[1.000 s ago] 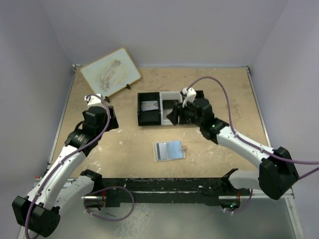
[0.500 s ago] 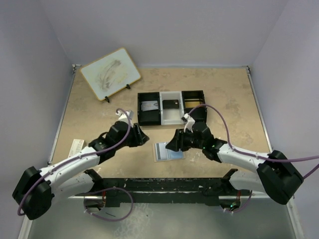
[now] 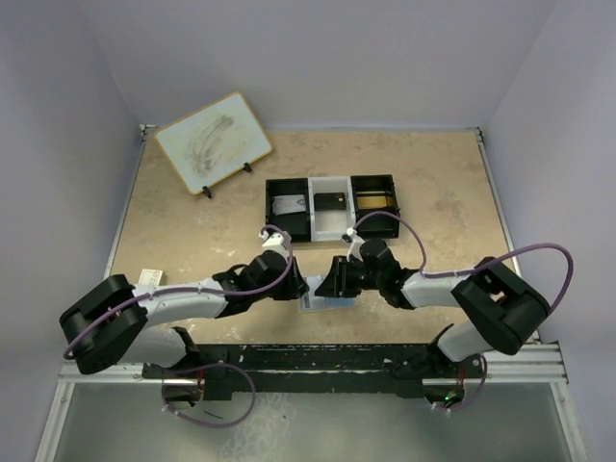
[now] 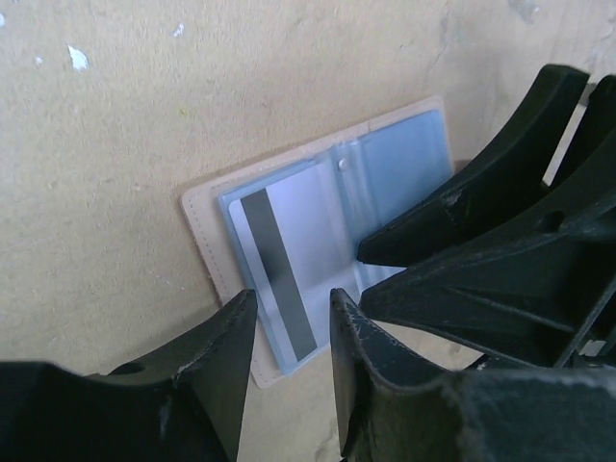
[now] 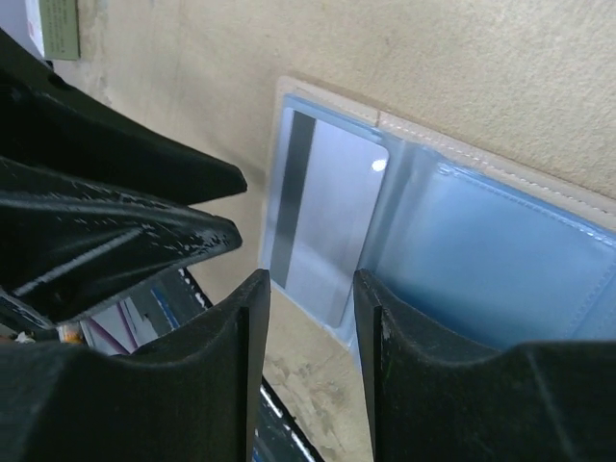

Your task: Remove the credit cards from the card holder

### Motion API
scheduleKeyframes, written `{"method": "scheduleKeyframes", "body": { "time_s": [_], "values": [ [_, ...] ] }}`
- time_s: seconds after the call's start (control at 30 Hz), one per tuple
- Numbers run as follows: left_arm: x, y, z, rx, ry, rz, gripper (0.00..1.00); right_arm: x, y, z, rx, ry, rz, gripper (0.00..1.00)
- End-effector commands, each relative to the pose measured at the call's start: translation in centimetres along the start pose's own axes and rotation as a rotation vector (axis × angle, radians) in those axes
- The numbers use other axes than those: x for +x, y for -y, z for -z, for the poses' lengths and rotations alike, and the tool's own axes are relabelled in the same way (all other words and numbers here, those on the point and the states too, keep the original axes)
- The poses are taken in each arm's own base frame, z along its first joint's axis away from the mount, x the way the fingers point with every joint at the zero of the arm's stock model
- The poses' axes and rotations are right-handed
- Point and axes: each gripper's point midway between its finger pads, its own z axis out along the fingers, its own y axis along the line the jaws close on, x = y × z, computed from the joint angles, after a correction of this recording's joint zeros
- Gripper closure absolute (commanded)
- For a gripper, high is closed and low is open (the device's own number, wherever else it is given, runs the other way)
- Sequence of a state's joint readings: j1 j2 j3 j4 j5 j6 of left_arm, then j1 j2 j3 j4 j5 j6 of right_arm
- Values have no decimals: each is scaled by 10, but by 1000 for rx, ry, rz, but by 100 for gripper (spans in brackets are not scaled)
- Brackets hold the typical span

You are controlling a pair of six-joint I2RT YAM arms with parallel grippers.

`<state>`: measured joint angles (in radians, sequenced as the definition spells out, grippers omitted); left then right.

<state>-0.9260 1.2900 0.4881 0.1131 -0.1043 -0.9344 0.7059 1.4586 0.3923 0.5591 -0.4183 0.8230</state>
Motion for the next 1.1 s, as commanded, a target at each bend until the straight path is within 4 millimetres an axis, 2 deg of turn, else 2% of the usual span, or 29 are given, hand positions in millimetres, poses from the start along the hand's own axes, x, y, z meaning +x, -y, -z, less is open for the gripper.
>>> {"method": "scheduleKeyframes", "body": {
  "time_s": [0.0, 0.1, 0.23, 0.43, 0.53, 0.73, 0.83, 1.07],
  "values": [
    [-12, 23, -10, 36, 58, 4, 68, 3, 4, -5, -3, 1, -30, 58],
    [-3, 16, -17, -6, 38, -14, 74, 9, 13, -5, 24, 0, -66, 59],
    [10, 9, -23, -43, 12, -41, 86, 16, 20, -4, 40, -3, -108, 62],
    [26, -4, -27, -126, -23, -91, 96, 17, 16, -4, 9, 3, -139, 68],
    [26, -9, -25, -156, -21, -102, 99, 15, 13, -3, 3, 12, -145, 69],
    [19, -20, -16, -216, 12, -116, 100, 5, 12, 1, 30, 49, -143, 57],
    [18, -21, -15, -223, 15, -122, 100, 1, 15, 4, 47, 62, -148, 56],
    [18, -21, -16, -209, 27, -100, 100, 6, 12, 4, 8, 48, -141, 68]
  ]
}}
